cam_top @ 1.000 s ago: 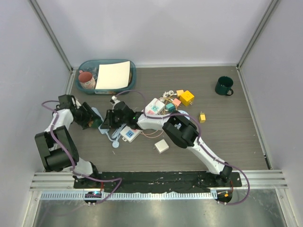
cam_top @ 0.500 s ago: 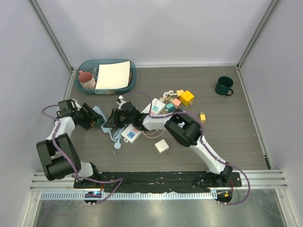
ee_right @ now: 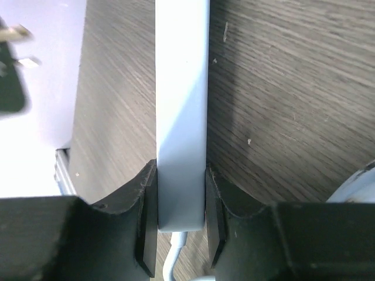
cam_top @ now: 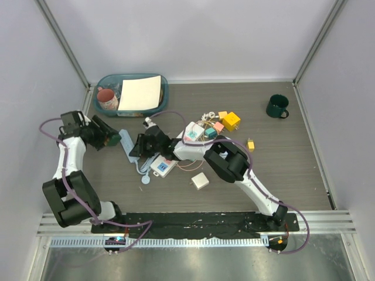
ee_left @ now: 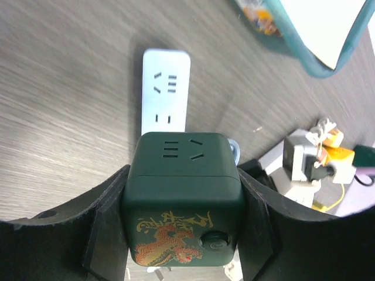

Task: Pull the plug off the socket

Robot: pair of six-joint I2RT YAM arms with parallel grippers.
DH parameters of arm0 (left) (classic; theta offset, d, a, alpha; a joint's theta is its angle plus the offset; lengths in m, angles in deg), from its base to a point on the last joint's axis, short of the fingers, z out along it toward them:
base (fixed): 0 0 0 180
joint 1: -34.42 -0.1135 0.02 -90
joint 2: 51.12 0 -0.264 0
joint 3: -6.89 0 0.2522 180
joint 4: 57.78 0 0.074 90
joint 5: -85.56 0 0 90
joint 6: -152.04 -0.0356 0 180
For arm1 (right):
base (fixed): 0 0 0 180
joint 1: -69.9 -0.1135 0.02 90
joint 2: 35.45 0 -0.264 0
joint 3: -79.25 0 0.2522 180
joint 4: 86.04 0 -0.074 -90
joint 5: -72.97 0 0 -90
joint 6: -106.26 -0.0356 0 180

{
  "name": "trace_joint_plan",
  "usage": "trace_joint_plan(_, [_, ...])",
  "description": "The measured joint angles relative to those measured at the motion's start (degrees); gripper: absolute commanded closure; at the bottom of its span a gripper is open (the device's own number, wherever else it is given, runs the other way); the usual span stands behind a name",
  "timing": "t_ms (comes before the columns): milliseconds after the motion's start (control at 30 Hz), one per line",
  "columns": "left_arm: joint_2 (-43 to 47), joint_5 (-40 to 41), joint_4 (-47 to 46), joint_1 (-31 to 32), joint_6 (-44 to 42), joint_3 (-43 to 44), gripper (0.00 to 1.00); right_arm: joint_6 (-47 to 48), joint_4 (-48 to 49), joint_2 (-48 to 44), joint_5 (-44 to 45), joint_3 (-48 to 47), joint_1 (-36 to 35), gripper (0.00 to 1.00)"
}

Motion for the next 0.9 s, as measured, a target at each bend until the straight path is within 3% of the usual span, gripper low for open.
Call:
trace_joint_plan(233, [1.1,4.6,5.0,0.2,-2.4,5.7,1.0,4.1,-7.8,-0.1,7.6,-4.5,-2.4,0.99])
trace_joint_plan(667, [7.9,14.5,13.5,0.2,-3.2,12.0,1.0,0.0,-2.7,1.8,-1.1,-4.3,-2.3,0.96])
trace_joint_plan(767, [9.9,15.6,13.6,0.2,-3.1,13.6,1.0,-0.7,-2.3,2.3,-1.3,-4.8,-2.9,0.86])
trace_joint_plan(800, [10.5,15.6,13.6,0.2,-3.0,13.7,1.0,-0.9,-2.3,2.6,-1.3,-5.2,-3.1,0.7])
trace_joint_plan(900, [11.6,15.5,13.6,0.2,-2.7,13.7,1.0,-0.9,-2.9,3.9,-1.9,-7.5,-3.7,0.45])
